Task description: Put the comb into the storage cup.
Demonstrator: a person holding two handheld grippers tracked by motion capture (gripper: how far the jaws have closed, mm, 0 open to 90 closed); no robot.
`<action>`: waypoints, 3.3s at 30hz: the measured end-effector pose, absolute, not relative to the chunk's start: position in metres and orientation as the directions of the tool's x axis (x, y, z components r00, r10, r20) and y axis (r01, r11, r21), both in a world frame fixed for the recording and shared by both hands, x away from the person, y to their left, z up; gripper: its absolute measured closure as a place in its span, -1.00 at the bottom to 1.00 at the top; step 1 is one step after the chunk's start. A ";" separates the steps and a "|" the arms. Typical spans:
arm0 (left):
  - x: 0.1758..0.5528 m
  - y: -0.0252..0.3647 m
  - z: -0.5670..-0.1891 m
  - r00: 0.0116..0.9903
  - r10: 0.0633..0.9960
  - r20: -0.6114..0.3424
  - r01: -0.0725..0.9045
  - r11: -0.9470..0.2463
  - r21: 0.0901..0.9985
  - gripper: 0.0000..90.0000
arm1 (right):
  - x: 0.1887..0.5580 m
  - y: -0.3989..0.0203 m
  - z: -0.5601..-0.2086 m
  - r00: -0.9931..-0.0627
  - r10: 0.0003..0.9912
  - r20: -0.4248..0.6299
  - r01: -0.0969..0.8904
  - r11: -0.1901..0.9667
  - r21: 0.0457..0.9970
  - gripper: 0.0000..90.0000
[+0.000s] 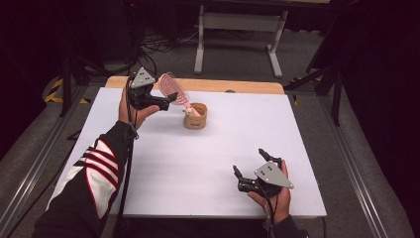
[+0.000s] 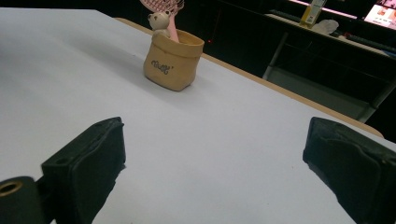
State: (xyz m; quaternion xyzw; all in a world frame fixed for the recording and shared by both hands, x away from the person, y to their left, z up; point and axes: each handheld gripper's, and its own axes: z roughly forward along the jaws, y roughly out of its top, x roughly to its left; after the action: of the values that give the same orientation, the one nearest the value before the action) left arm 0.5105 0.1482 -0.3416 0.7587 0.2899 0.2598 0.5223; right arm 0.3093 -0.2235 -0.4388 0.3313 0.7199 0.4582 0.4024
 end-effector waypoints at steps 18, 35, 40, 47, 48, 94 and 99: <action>0.496 0.143 -0.335 0.728 0.673 0.128 0.122 -0.311 0.942 -0.81 | 0.308 -0.223 -0.439 -0.458 0.843 -0.281 0.105 0.365 0.925 -0.86; 0.483 0.141 -0.330 0.747 0.645 0.159 0.086 -0.331 0.940 -0.80 | 0.308 -0.222 -0.438 -0.458 0.843 -0.282 0.102 0.365 0.925 -0.86; 0.478 0.141 -0.328 0.749 0.638 0.178 0.071 -0.345 0.936 -0.81 | 0.308 -0.222 -0.439 -0.458 0.843 -0.283 0.102 0.366 0.925 -0.86; 0.471 0.143 -0.327 0.756 0.628 0.187 0.059 -0.349 0.935 -0.81 | 0.308 -0.221 -0.439 -0.458 0.842 -0.284 0.101 0.367 0.925 -0.86; 0.471 0.143 -0.327 0.756 0.628 0.187 0.059 -0.349 0.935 -0.81 | 0.308 -0.221 -0.439 -0.458 0.842 -0.284 0.101 0.367 0.925 -0.86; 0.416 0.158 -0.342 0.786 0.560 0.263 -0.035 -0.385 0.922 -0.85 | 0.305 -0.218 -0.437 -0.453 0.840 -0.297 0.084 0.372 0.924 -0.86; 0.410 0.160 -0.344 0.779 0.566 0.270 -0.042 -0.383 0.923 -0.86 | 0.304 -0.218 -0.437 -0.452 0.840 -0.299 0.081 0.373 0.924 -0.86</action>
State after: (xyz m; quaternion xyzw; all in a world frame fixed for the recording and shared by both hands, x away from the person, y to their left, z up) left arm 0.4098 0.1600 -0.3436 0.7806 0.1679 0.2870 0.5292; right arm 0.3045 -0.2182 -0.4370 0.3209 0.7179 0.4590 0.4135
